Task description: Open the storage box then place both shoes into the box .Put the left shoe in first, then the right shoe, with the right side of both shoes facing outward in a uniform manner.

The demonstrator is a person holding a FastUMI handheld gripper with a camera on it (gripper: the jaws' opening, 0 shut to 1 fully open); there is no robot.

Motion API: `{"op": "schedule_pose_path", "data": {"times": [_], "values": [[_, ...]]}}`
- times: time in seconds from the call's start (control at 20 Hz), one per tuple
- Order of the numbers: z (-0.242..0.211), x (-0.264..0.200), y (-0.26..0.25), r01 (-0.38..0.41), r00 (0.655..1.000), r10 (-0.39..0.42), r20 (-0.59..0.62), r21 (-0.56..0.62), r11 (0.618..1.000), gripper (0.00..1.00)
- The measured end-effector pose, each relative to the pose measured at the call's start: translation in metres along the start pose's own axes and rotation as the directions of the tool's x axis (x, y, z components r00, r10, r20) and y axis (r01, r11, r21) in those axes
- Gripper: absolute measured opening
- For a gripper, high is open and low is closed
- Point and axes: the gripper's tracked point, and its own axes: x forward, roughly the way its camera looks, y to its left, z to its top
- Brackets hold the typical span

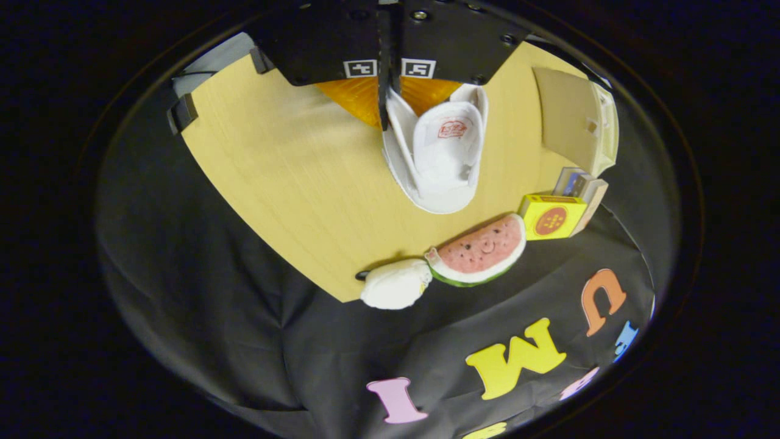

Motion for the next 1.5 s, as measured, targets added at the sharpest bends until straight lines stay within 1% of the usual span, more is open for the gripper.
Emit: {"op": "schedule_pose_path", "data": {"times": [0.2, 0.4, 0.55, 0.75, 0.9, 1.0, 1.35, 1.5], "values": [[-0.017, -0.053, 0.104, -0.038, 0.999, 0.038, 0.022, 0.036, 0.999, 0.0], [-0.04, -0.082, 0.216, -0.092, 0.995, 0.091, 0.04, 0.043, 0.995, 0.0], [-0.061, -0.087, 0.287, -0.116, 0.993, 0.115, 0.035, 0.042, 0.992, 0.0], [-0.088, -0.073, 0.351, -0.092, 0.996, 0.091, 0.016, 0.034, 0.995, 0.0], [-0.102, -0.054, 0.381, -0.055, 0.998, 0.055, 0.016, 0.001, 0.998, 0.0], [-0.107, -0.041, 0.39, -0.012, 0.999, 0.013, 0.034, -0.039, 0.999, 0.0], [-0.119, -0.004, 0.392, 0.094, 0.993, -0.088, 0.078, -0.085, 0.992, 0.0], [-0.128, 0.007, 0.389, 0.106, 0.992, -0.098, 0.08, -0.102, 0.989, 0.0]]}}
